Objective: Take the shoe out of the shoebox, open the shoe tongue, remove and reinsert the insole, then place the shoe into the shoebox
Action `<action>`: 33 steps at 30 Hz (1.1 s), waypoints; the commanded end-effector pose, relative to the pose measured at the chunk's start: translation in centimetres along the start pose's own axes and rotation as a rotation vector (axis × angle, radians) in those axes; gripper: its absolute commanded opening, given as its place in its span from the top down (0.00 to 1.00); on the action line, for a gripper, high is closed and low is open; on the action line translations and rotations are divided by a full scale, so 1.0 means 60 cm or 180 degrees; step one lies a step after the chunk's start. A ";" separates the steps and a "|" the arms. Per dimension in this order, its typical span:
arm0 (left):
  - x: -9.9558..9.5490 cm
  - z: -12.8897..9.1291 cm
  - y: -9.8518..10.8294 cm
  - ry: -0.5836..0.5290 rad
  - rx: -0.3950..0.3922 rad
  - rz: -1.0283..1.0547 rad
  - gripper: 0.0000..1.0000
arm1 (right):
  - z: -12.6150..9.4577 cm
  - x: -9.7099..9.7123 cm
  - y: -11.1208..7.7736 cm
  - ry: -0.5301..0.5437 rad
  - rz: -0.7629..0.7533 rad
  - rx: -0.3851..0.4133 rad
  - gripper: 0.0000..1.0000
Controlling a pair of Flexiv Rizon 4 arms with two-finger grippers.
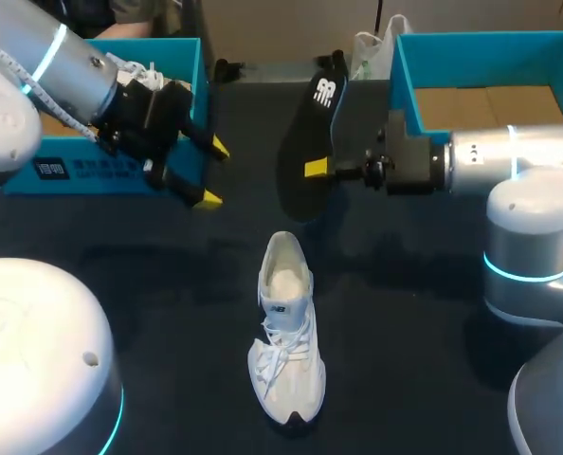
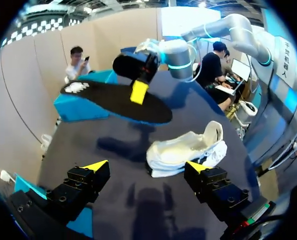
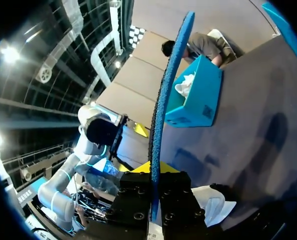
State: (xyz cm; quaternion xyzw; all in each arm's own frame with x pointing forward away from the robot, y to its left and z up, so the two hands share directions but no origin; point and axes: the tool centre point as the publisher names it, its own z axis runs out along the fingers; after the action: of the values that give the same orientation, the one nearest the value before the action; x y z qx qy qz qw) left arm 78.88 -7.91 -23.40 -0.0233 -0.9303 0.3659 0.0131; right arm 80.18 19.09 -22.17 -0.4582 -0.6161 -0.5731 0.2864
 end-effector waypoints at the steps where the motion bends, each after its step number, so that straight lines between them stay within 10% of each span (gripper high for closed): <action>1: -0.007 0.048 0.003 0.0137 -0.0292 -0.0110 0.00 | 0.022 -0.011 -0.016 -0.0004 -0.0037 -0.0032 1.00; 33: 0.047 0.139 0.084 0.0412 -0.0462 -0.0350 0.00 | 0.045 -0.046 -0.088 0.0042 -0.0255 -0.0147 1.00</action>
State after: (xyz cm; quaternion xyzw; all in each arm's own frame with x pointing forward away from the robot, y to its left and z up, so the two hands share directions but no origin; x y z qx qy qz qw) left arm 76.43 -9.63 -32.22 0.0002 -0.9503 0.2946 0.1006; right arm 77.07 21.38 -26.90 -0.4387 -0.6214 -0.5971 0.2548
